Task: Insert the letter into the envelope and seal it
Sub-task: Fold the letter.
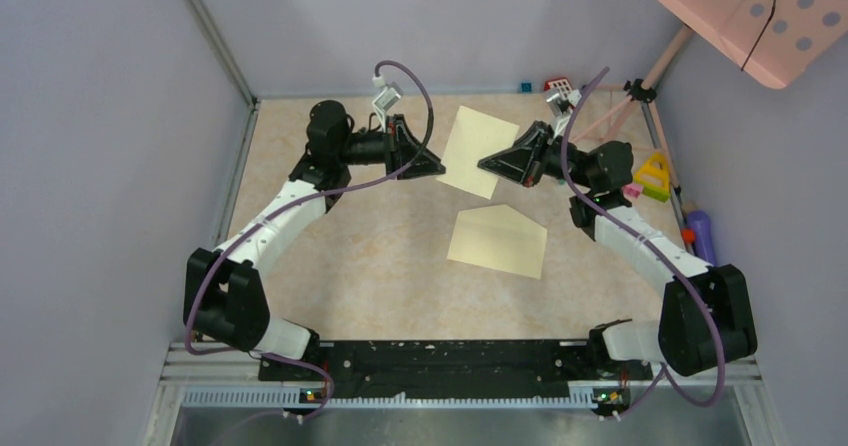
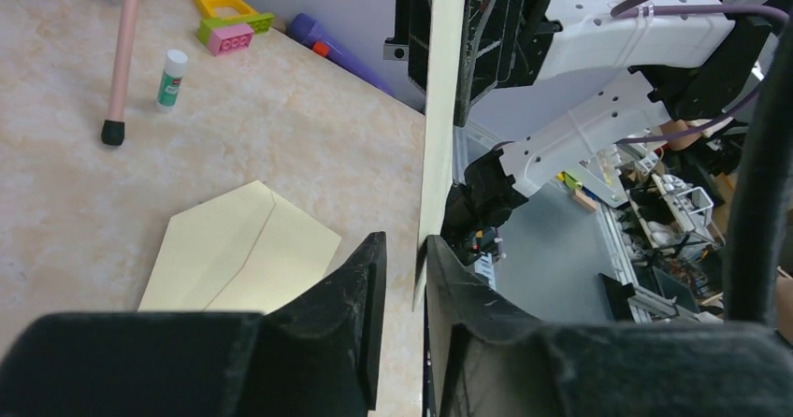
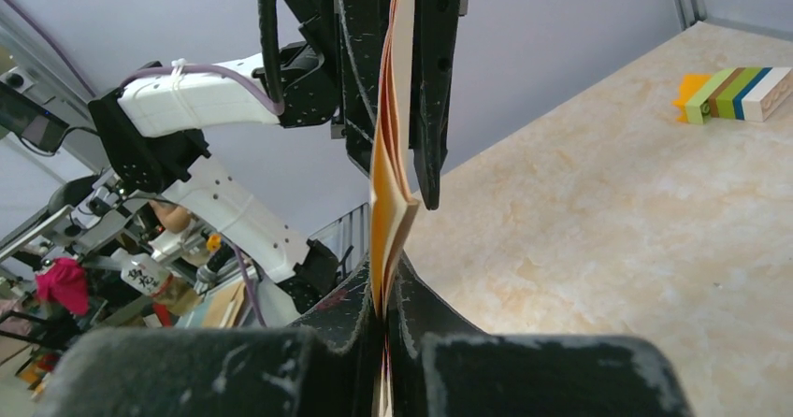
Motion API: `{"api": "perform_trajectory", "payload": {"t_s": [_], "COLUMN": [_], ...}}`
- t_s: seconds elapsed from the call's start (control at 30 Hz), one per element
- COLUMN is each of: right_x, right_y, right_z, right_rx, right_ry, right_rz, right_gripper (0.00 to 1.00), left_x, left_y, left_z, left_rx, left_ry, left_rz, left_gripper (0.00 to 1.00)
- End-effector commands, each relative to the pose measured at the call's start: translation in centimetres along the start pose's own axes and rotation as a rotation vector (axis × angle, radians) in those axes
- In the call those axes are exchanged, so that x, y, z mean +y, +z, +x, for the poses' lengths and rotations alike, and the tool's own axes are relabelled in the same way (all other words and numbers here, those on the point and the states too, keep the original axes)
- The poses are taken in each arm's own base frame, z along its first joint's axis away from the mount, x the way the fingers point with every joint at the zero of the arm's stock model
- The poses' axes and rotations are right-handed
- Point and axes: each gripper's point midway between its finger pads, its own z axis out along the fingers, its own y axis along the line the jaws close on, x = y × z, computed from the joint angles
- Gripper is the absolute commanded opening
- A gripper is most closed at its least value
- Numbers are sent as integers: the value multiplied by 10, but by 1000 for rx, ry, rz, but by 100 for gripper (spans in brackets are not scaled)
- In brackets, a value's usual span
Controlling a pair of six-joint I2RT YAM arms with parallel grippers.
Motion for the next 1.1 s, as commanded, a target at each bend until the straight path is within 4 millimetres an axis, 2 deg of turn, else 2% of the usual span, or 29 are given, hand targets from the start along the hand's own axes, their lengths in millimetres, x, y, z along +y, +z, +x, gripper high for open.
{"api": "perform_trajectory", "payload": {"t_s": [0.0,0.07,0.3,0.57,0.87,1.07], "right_x": [9,8,9,8,9,11], "right_y": [0,-1,-3,-2,0,1], "right_z": [-12,-9,-2,13,15,17], "right_rx": [-20,-14,12,50,64,70], "right_ry": [-72,-71,-71,-71,-72,-78], "right_rz": [-15,-13,-24,-24,-32,-42], "right_gripper": [0,0,0,0,0,0], "left_x": [-25,-30,-35,-30,-12,-5], "left_y": [-1,-2,-1,5,17,21], "left_z": [-16,-22,-45,-63,-52,-45], "left_rx": [-20,-22,-33,-40,-2,20], "left_ry": [78,89,104,104,107,102], "left_rz": [56,67,80,78,41,9], "left_gripper": [34,38,38,37,32,34]}}
